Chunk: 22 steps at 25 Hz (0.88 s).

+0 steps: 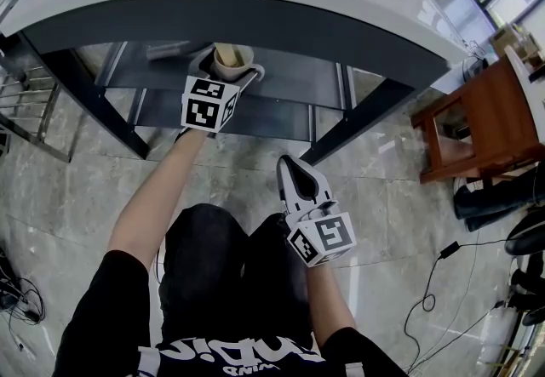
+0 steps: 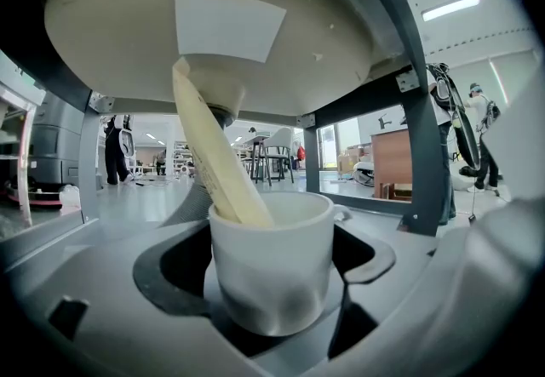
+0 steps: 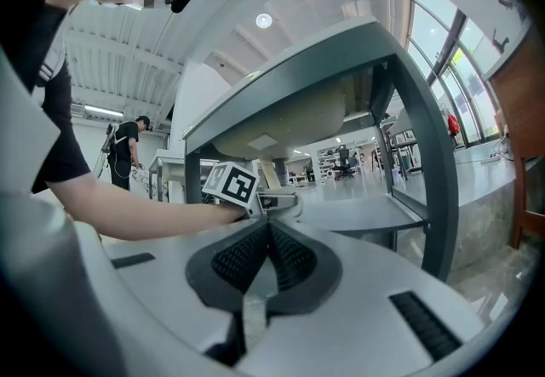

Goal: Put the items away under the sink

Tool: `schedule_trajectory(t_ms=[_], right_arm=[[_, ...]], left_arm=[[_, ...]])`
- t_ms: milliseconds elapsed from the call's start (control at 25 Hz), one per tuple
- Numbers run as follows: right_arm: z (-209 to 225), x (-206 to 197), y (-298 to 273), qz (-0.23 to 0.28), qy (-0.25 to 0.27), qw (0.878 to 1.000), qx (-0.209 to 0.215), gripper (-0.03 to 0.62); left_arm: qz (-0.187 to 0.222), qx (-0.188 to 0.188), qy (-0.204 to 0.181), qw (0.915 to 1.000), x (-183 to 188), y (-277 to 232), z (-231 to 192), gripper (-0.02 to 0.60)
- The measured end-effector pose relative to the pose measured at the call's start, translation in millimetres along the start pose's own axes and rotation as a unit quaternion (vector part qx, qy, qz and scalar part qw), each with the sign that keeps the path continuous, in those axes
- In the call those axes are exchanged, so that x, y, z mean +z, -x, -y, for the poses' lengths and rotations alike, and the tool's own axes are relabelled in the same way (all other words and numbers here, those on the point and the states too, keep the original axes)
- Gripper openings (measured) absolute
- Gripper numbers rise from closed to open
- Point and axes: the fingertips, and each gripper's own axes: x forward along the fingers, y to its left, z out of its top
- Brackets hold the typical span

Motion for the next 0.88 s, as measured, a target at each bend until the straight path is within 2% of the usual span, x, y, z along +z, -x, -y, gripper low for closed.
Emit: schedule_trajectory(t_ms=[240,600,840,880], right_arm=[[3,-3,5,-0.001,-0.003,1.0,-0.002,0.018],[3,-2,6,0.003,-0.004,1.0,0.004,0.018],[2,-3,5,0.003,-0.004,1.0,0.009,0.018],[1,-3,4,0.003,-0.004,1.0,0.01,0.018]], left_arm=[[0.006,0.005,0.008,0.9999,-1,9,0,0.448],[0.01,0.009,0.02,0.9997,-6,50,2,0.448],[-0.002,-0.01,0.022,0.9997,-24,87,17,0.445],[0.0,-0.013,0.02,0.9997,-24,93,20,0.426]])
